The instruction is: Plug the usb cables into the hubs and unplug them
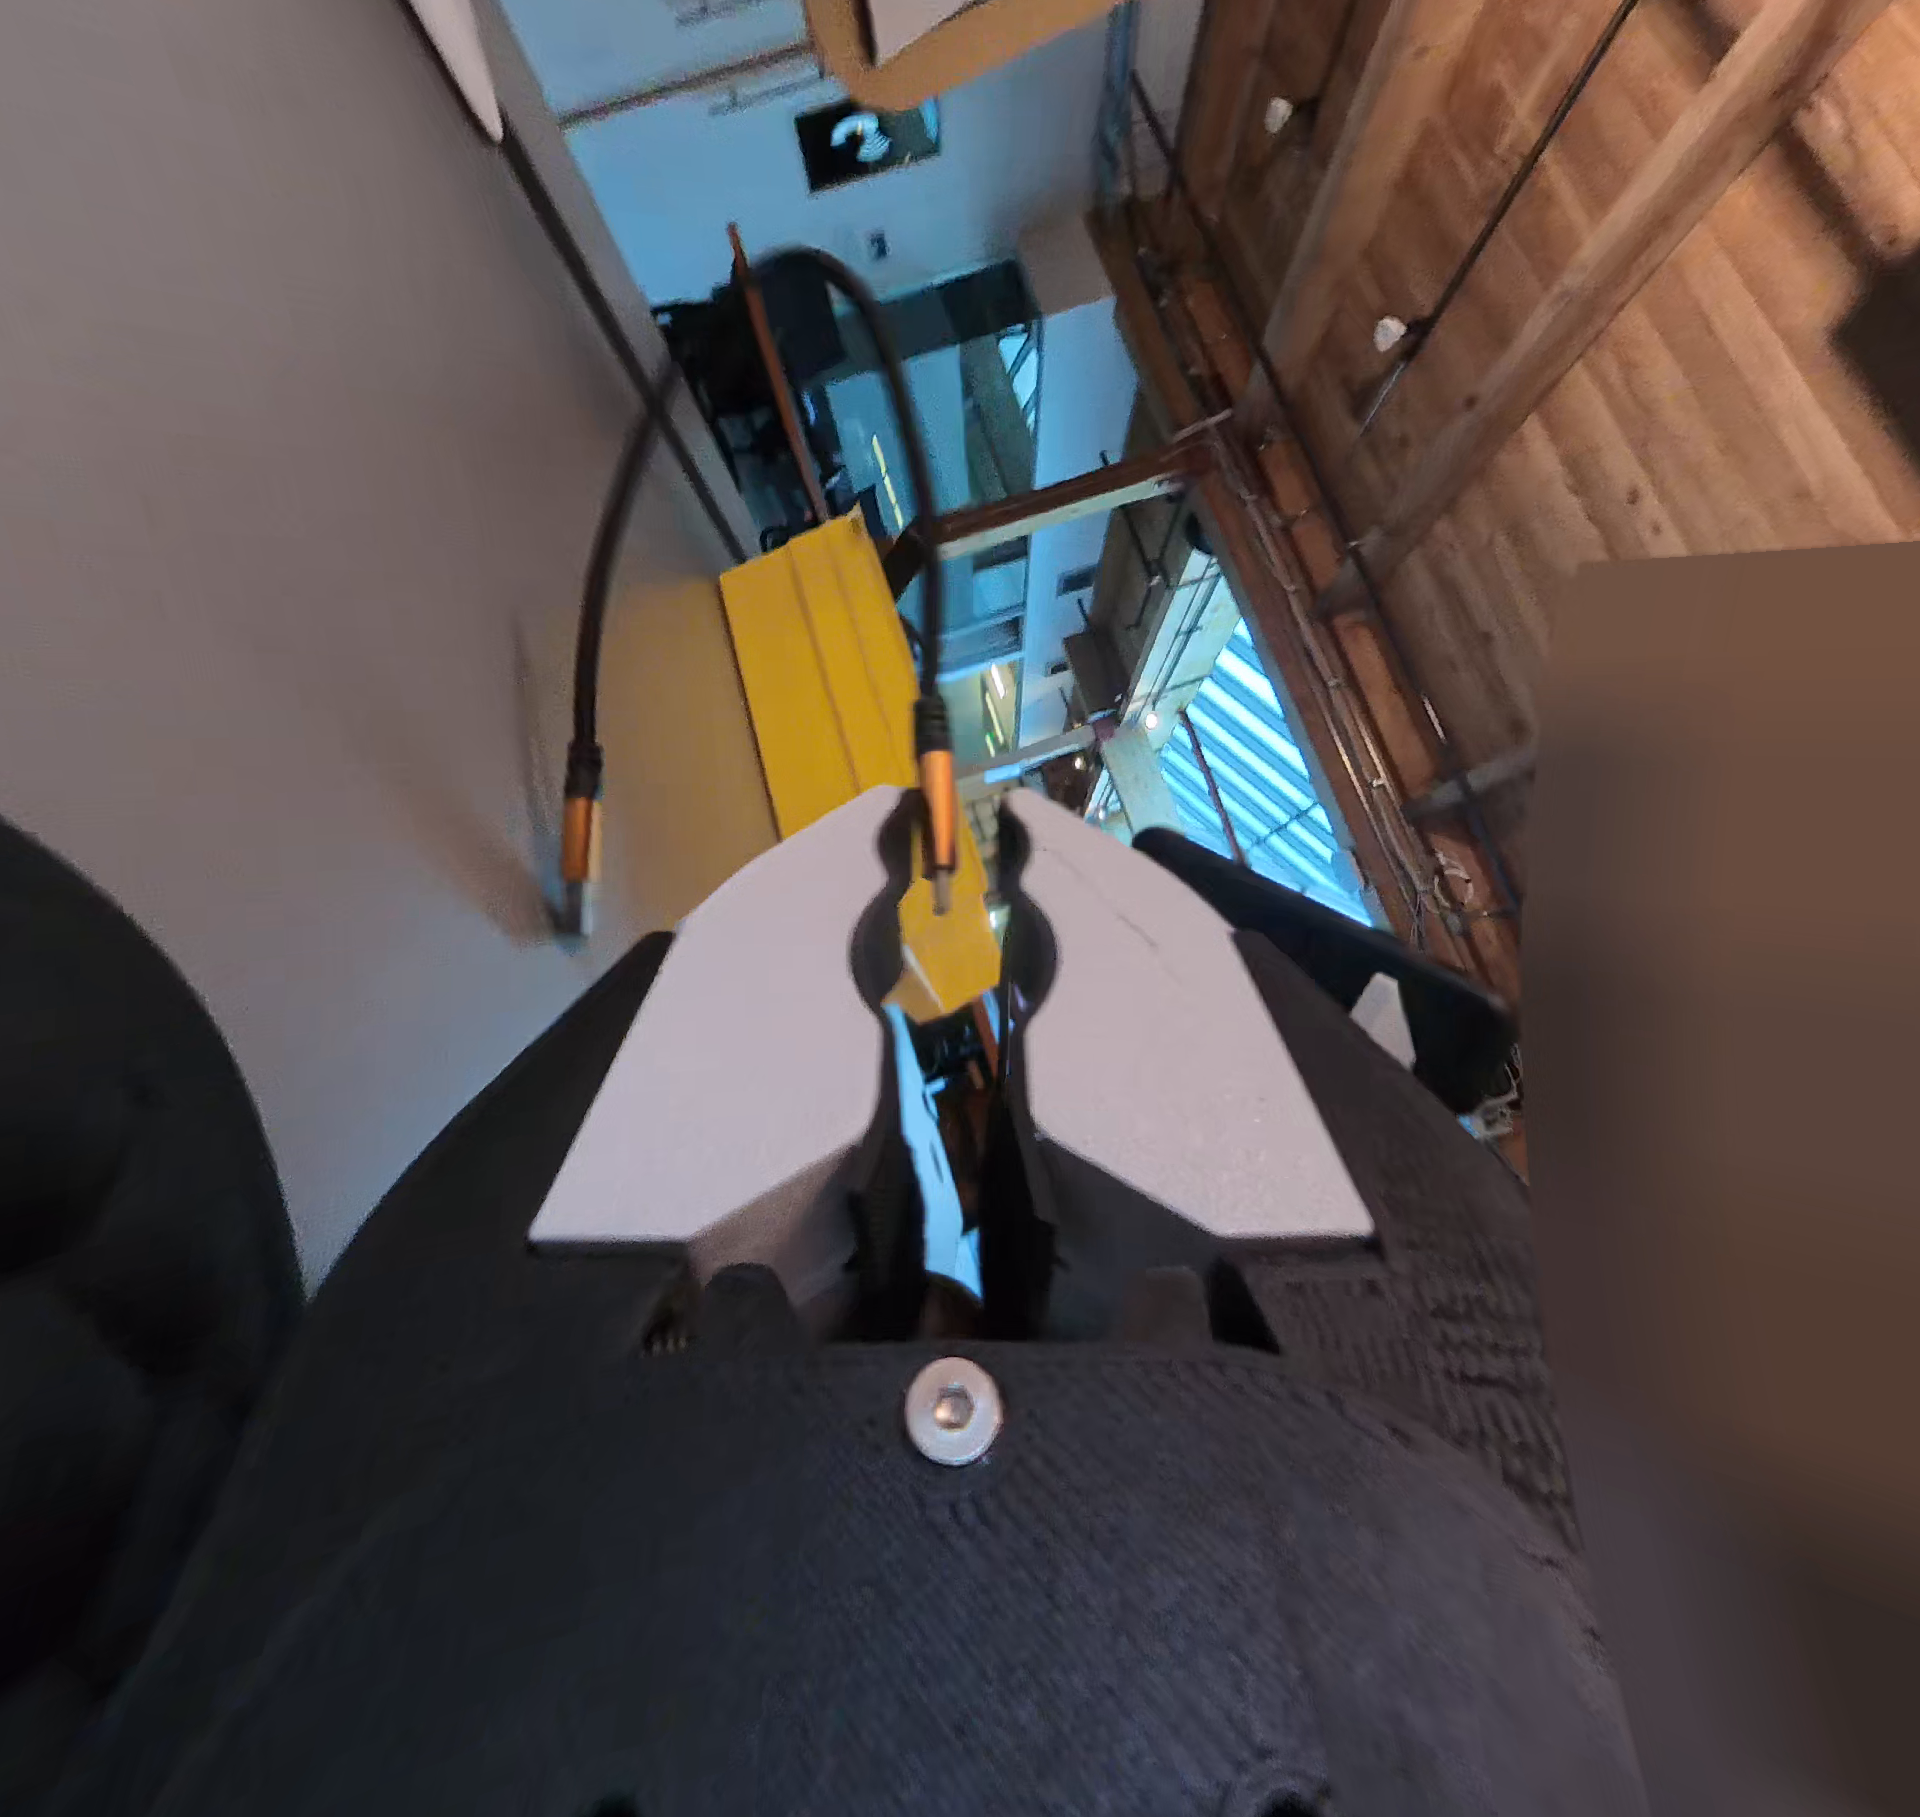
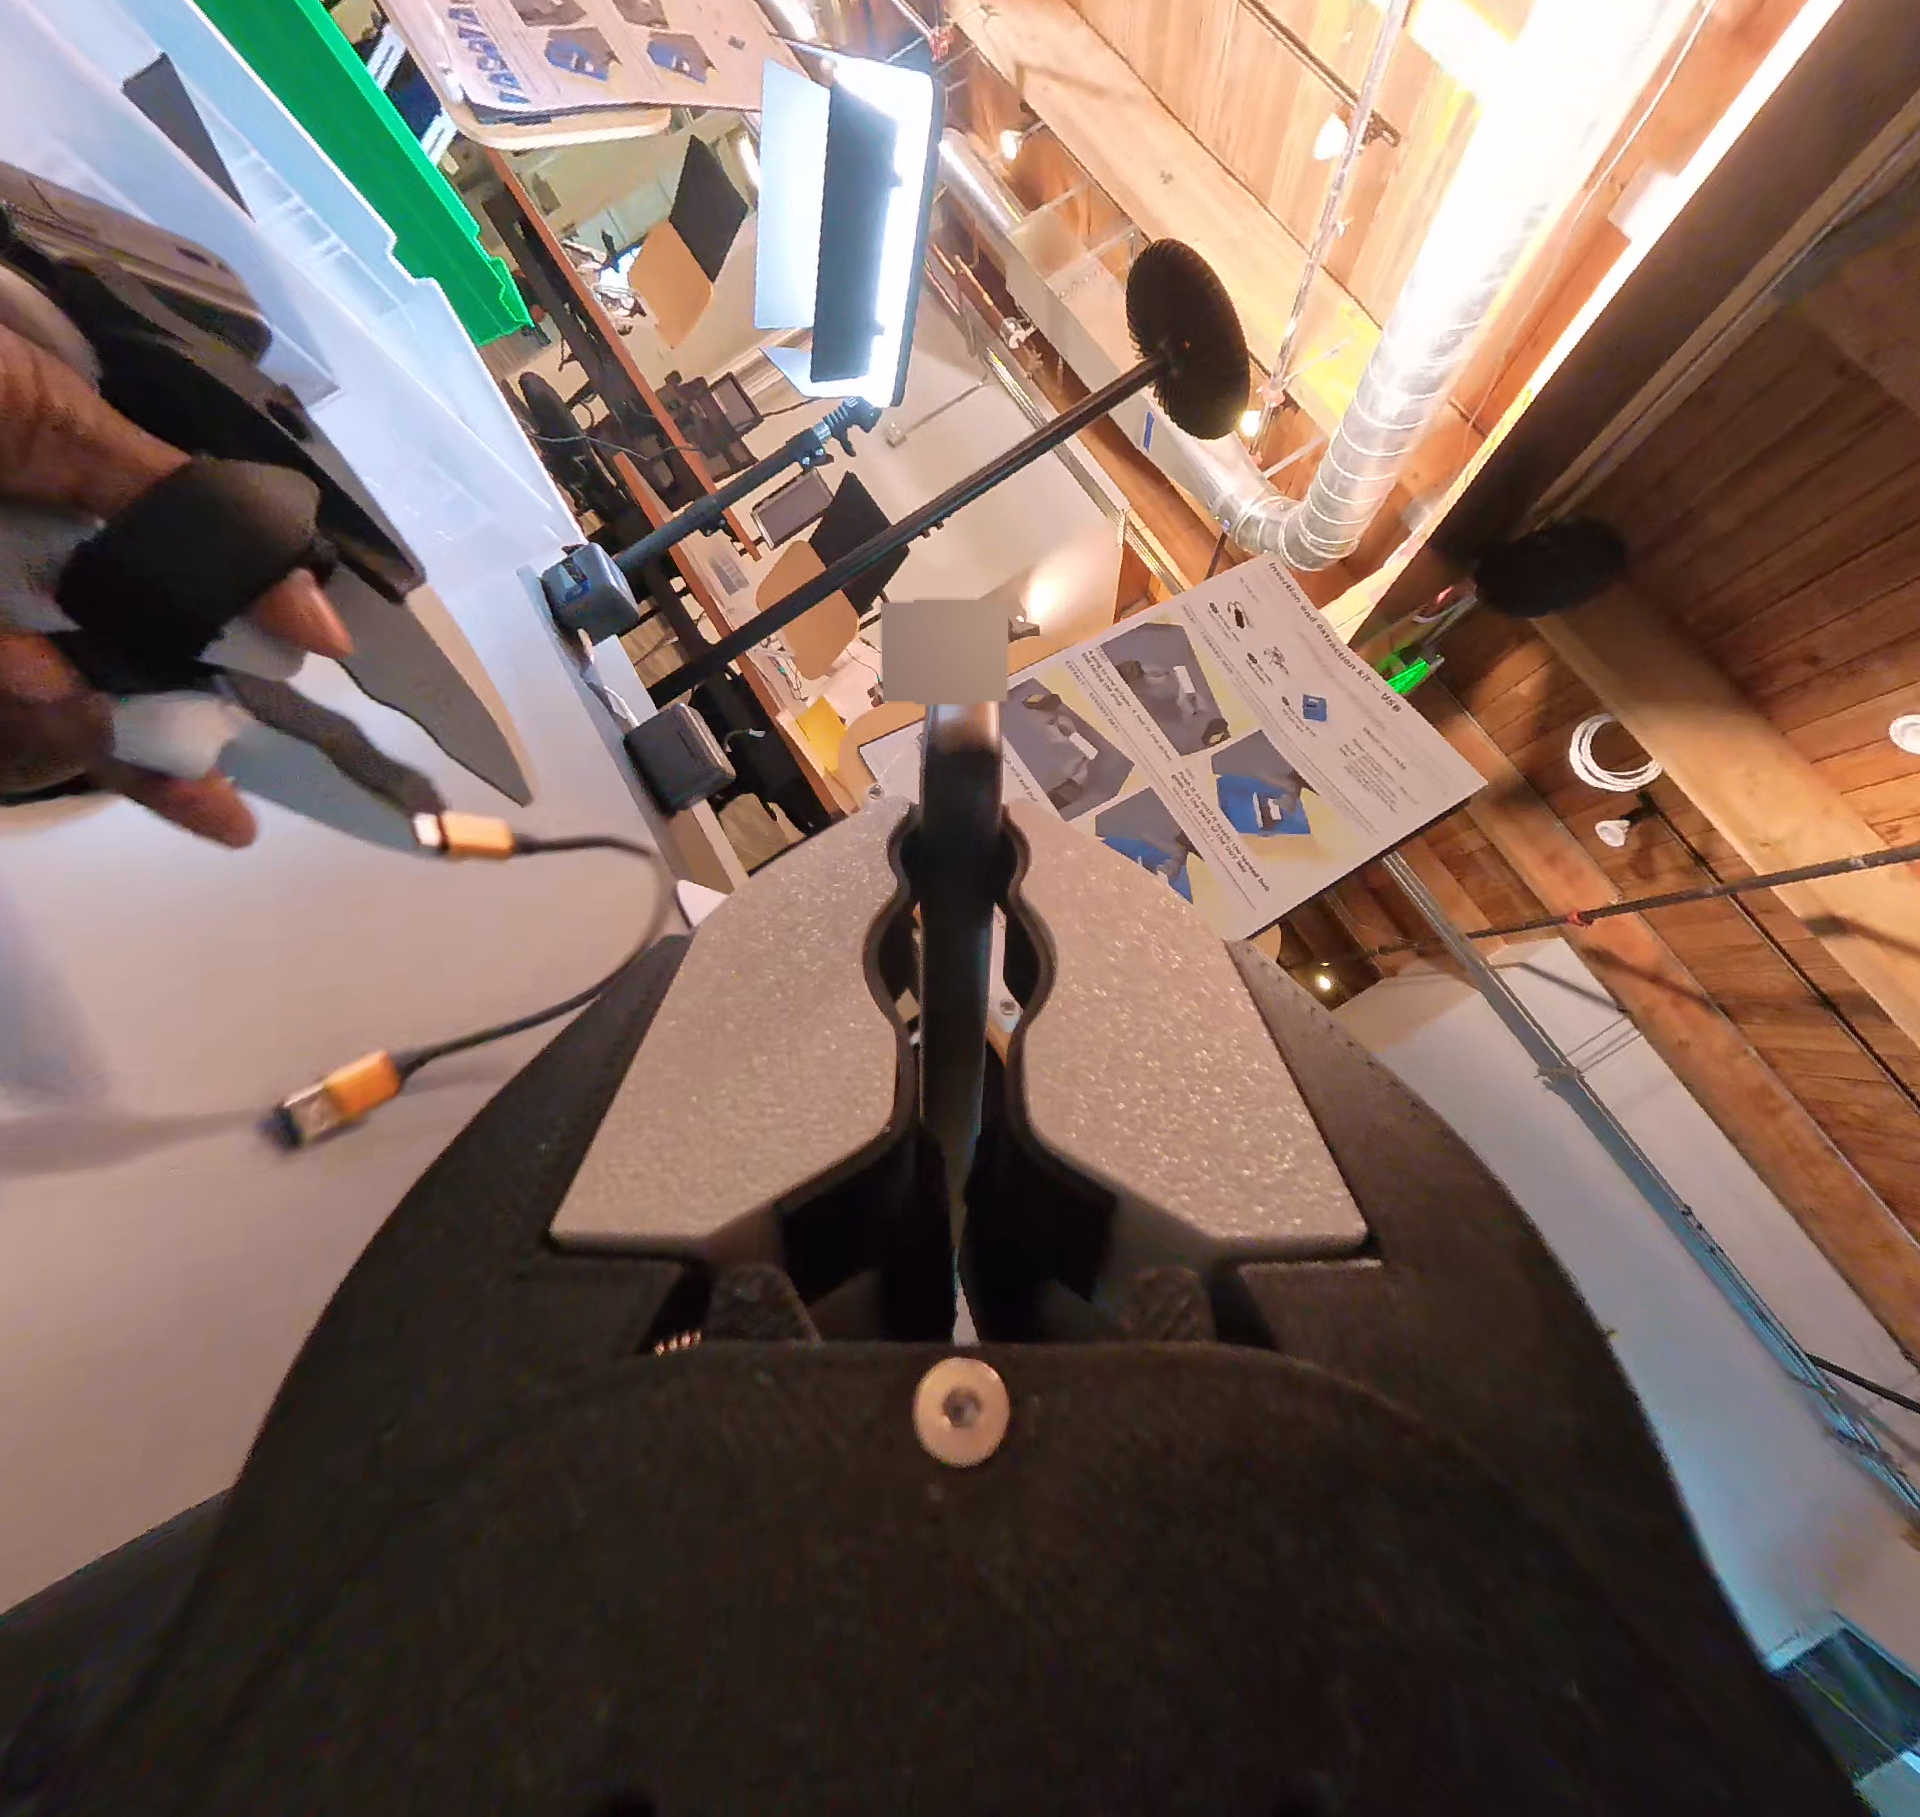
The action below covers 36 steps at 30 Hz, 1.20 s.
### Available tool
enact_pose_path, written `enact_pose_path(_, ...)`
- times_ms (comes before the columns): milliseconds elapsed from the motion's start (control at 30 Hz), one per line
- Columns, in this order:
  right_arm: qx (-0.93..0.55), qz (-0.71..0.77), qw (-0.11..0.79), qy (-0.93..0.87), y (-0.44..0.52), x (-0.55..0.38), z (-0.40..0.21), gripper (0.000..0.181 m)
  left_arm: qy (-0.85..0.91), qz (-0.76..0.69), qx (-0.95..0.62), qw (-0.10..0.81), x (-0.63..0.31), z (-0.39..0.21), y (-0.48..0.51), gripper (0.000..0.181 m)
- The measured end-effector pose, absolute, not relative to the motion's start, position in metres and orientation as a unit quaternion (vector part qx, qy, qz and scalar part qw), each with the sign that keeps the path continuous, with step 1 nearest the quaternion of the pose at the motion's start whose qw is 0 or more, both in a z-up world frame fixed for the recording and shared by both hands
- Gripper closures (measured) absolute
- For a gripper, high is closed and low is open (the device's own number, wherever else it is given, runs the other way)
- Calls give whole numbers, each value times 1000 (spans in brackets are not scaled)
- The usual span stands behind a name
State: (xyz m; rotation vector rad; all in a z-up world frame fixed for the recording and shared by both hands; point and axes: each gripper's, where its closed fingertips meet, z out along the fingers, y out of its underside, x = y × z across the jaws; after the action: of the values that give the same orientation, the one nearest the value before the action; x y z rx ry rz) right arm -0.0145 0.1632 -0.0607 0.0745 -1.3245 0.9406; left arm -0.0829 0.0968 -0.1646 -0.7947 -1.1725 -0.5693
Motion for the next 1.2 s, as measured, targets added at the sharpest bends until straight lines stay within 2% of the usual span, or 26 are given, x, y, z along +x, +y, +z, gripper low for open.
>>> enact_pose_path(133, 30, 424, 687, -589, 167, -14, -62, 169, -510, -298, -449, 670, -53, -172, 110, 126)
enact_pose_path(200, 24, 426, 689, -586, 171, -14, -61, 169, -476, -291, -524, 644, -35, -170, 109, 121)
enact_pose_path(300, 13, 433, 691, -579, 178, -11, -61, 169, -376, -217, -660, 613, -10, -161, 98, 124)
enact_pose_path(433, 5, 442, 690, -573, 184, -9, -60, 169, -145, -96, -868, 466, 26, -164, 70, 137)
enact_pose_path(533, 6, 443, 692, -570, 185, -8, -59, 169, 39, 63, -908, 413, 12, -156, 54, 143)
enact_pose_path(600, 8, 444, 691, -570, 184, -7, -59, 169, 177, 138, -912, 344, 1, -162, 49, 143)
enact_pose_path(733, 14, 445, 690, -571, 180, -6, -58, 169, 375, 161, -895, 179, -20, -198, 45, 143)
enact_pose_path(800, 17, 445, 689, -572, 179, -5, -58, 169, 424, 139, -879, 170, -31, -211, 56, 145)
enact_pose_path(933, 17, 441, 691, -573, 182, -5, -57, 169, 484, 84, -845, 210, -43, -224, 77, 150)
enact_pose_path(1200, 8, 445, 688, -573, 190, -8, -57, 169, 489, 20, -835, 251, -46, -244, 88, 157)
